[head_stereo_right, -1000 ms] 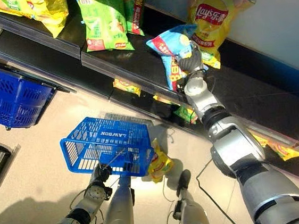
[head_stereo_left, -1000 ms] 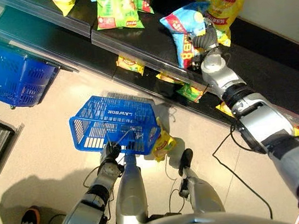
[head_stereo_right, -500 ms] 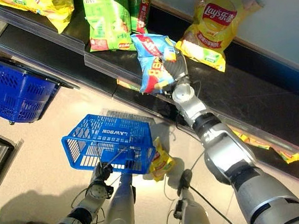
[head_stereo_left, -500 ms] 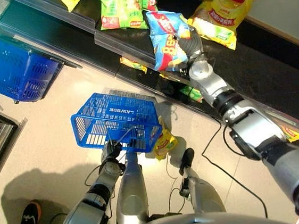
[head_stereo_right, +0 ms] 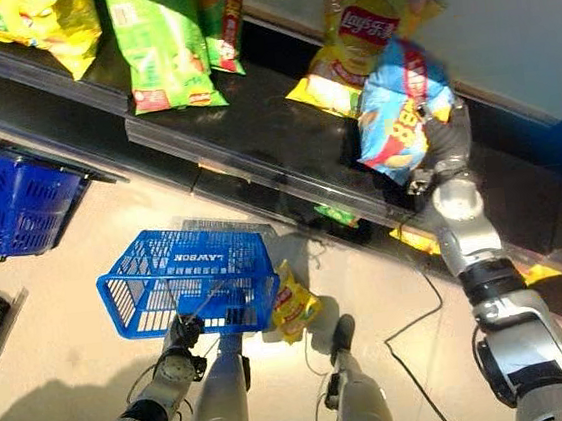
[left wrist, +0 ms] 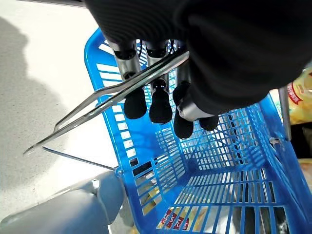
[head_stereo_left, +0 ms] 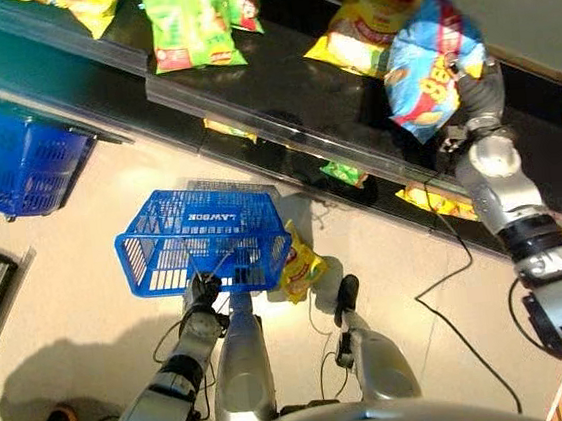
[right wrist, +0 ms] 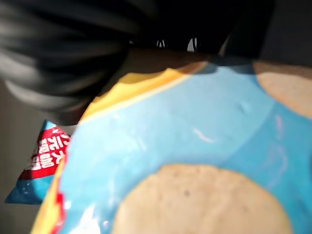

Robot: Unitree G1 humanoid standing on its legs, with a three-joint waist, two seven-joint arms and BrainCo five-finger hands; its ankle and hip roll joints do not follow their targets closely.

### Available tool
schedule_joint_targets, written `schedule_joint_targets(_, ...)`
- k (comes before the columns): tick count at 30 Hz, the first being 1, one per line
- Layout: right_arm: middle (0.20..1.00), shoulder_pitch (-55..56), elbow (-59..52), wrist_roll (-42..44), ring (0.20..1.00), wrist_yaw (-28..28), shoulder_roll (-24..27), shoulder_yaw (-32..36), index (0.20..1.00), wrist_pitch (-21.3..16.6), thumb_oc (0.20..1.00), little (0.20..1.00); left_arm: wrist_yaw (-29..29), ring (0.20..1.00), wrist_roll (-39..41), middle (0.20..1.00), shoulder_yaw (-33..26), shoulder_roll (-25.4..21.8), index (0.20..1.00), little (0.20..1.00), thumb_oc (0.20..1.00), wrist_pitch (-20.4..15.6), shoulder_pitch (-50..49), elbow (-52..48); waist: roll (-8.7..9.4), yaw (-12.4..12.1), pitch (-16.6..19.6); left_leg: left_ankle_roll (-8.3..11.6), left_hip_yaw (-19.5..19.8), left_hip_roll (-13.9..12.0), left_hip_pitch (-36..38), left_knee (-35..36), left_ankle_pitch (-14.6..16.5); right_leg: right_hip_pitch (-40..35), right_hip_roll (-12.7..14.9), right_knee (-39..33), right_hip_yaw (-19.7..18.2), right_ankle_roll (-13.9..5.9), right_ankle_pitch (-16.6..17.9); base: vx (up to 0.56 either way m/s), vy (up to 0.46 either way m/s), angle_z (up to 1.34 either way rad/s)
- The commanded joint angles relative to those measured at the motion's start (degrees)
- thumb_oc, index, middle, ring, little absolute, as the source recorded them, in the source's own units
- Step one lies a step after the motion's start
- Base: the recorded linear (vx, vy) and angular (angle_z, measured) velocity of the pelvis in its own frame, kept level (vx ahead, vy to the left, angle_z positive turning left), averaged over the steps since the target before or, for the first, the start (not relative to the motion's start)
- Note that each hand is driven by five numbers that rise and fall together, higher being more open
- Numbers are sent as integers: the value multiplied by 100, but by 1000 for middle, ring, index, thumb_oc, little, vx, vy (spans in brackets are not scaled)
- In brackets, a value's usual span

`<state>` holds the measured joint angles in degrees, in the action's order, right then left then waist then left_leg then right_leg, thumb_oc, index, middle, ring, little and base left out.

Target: Pick up the snacks into the basket

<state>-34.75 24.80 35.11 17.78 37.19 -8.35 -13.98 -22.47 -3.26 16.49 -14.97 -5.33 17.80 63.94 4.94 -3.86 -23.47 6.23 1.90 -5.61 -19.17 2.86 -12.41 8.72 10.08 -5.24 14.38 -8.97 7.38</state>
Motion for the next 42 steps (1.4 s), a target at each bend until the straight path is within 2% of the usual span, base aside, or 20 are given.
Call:
schedule_joint_targets(1, 200, -123, -849, 553, 200, -413, 556, 577, 200, -620, 200, 200, 107, 200, -132, 200, 52, -49, 200, 200, 200, 101, -319, 374, 198, -52, 96, -255, -278, 451, 203, 59, 537, 779, 116, 322, -290, -128, 276, 6, -26, -9)
schedule_joint_targets(7, 200, 444, -1842, 1492, 200, -1400, 1132, 988, 200, -786, 200, 200, 283, 200, -119, 200, -104, -79, 200, 200, 200, 29, -435, 362, 295, 123, 225, -234, -344, 430, 273, 79, 547, 758, 89, 292, -344, -139, 284, 13, -14, -6)
schedule_joint_targets(8, 200, 639, -2185, 1501, 200, -1701, 1268, 1042, 200, -738, 200, 200, 327, 200, -133, 200, -143, -95, 200, 200, 200, 26, -476, 344, 313, 139, 256, -231, -359, 430, 281, 78, 549, 755, 82, 287, -347, -139, 286, 13, -20, -7)
schedule_joint_targets(11, 200, 1043, -2716, 1475, 200, -1947, 1368, 1174, 200, -716, 200, 200, 409, 200, -148, 200, -199, -86, 200, 200, 200, 6, -519, 363, 339, 183, 306, -232, -382, 423, 303, 81, 561, 752, 73, 286, -365, -142, 288, 20, -12, -7)
schedule_joint_targets(12, 200, 1371, -3343, 1253, 200, -2218, 1426, 1172, 200, -657, 200, 200, 486, 200, -169, 200, -278, -50, 200, 200, 200, -1, -543, 389, 352, 236, 333, -227, -413, 404, 362, 75, 601, 721, 46, 288, -393, -138, 264, 9, -10, -5)
schedule_joint_targets(15, 200, 1730, -3906, 892, 200, -2342, 1460, 1207, 200, -555, 200, 200, 566, 200, -200, 200, -358, -17, 200, 200, 200, 12, -539, 459, 370, 279, 377, -232, -431, 413, 335, 67, 583, 751, 38, 284, -423, -136, 284, -3, -4, -2)
schedule_joint_targets(16, 200, 2131, -4353, 725, 200, -2613, 1359, 1047, 200, -448, 200, 200, 586, 200, -196, 200, -467, 16, 200, 200, 200, 21, -523, 501, 378, 315, 376, -229, -444, 397, 335, 75, 578, 763, 21, 276, -449, -130, 296, -15, -18, -9)
schedule_joint_targets(21, 200, 3179, -4886, -625, 200, -2767, 1359, 531, 200, -134, 200, 200, 677, 200, 57, 200, -944, 9, 200, 200, 200, 57, -471, 752, 384, 376, 345, -214, -475, 371, 326, 93, 550, 802, -24, 267, -481, -123, 297, -10, -9, -10)
schedule_joint_targets(24, 200, 3473, -4590, -1024, 200, -2758, 1286, 175, 200, -12, 200, 200, 675, 200, 362, 200, -1253, -17, 200, 200, 200, 53, -419, 878, 379, 391, 313, -212, -483, 369, 333, 100, 546, 800, -25, 264, -490, -119, 303, -1, -1, -1)
schedule_joint_targets(26, 200, 3534, -4004, -1946, 200, -2630, 1176, -504, 200, 156, 200, 200, 644, 200, 1051, 200, -1762, -143, 200, 200, 200, 81, -266, 982, 338, 366, 261, -206, -497, 356, 322, 107, 527, 824, -27, 266, -501, -116, 310, -12, 0, -4)
schedule_joint_targets(27, 200, 3524, -3633, -2069, 200, -2548, 994, -781, 200, 258, 200, 200, 596, 200, 1213, 200, -1875, -204, 200, 200, 200, 69, -190, 962, 335, 377, 231, -208, -496, 357, 313, 108, 521, 840, -28, 268, -497, -113, 318, -22, -8, -8)
schedule_joint_targets(29, 200, 3484, -3426, -2218, 200, -2564, 910, -965, 200, 246, 200, 200, 582, 200, 1345, 200, -1939, -264, 200, 200, 200, 55, -133, 899, 323, 368, 205, -207, -501, 361, 301, 109, 511, 852, -28, 271, -496, -110, 325, -19, -6, -7)
schedule_joint_targets(30, 200, 3352, -3243, -2709, 200, -2516, 860, -1214, 200, 342, 200, 200, 562, 200, 1415, 200, -1937, -336, 200, 200, 200, 29, -60, 784, 303, 351, 166, -206, -491, 362, 285, 109, 504, 865, -28, 278, -486, -107, 325, -40, -15, -7)
schedule_joint_targets(31, 200, 3230, -2665, -3142, 200, -2410, 526, -1585, 200, 498, 200, 200, 451, 200, 1606, 200, -1845, -415, 200, 200, 200, -88, 122, 430, 242, 322, 82, -208, -475, 369, 235, 108, 471, 896, -12, 275, -465, -103, 345, -41, -15, -6)
schedule_joint_targets(32, 200, 3203, -2634, -3153, 200, -2400, 507, -1605, 200, 486, 200, 200, 447, 200, 1611, 200, -1847, -424, 200, 200, 200, -85, 122, 424, 251, 327, 77, -208, -473, 368, 234, 107, 471, 896, -13, 275, -463, -102, 346, -56, -4, -4)
schedule_joint_targets(34, 200, 2917, -1824, -3723, 200, -2090, 53, -1900, 200, 681, 200, 200, 289, 200, 1816, 200, -1490, -394, 200, 200, 200, -262, 345, -237, 151, 301, -45, -205, -443, 378, 165, 113, 415, 942, 2, 275, -420, -95, 371, -43, 9, 2)
schedule_joint_targets(35, 200, 2895, -1790, -3732, 200, -2078, 32, -1912, 200, 667, 200, 200, 281, 200, 1817, 200, -1487, -400, 200, 200, 200, -256, 344, -248, 157, 300, -52, -205, -440, 377, 164, 111, 415, 941, 1, 276, -418, -94, 371, -55, 5, 4)
schedule_joint_targets(37, 200, 2475, -748, -4058, 200, -1653, -581, -2055, 200, 895, 200, 200, 125, 200, 1957, 200, -961, -322, 200, 200, 200, -429, 542, -1100, 51, 268, -178, -193, -412, 377, 71, 100, 345, 1024, 24, 287, -375, -83, 404, -50, 0, 6)
schedule_joint_targets(38, 200, 2453, -716, -4065, 200, -1640, -603, -2063, 200, 882, 200, 200, 119, 200, 1957, 200, -960, -330, 200, 200, 200, -426, 546, -1105, 58, 267, -185, -192, -410, 376, 69, 99, 345, 1026, 23, 289, -373, -82, 403, -32, 2, 5)
schedule_joint_targets(42, 200, 1567, 1057, -4435, 200, -918, -1470, -2320, 200, 1125, 200, 200, 66, 200, 1914, 200, -226, -119, 200, 200, 200, -483, 1092, -1612, -71, 226, -390, -179, -364, 386, -68, 93, 272, 1157, 40, 319, -363, -63, 444, -61, 3, 5)
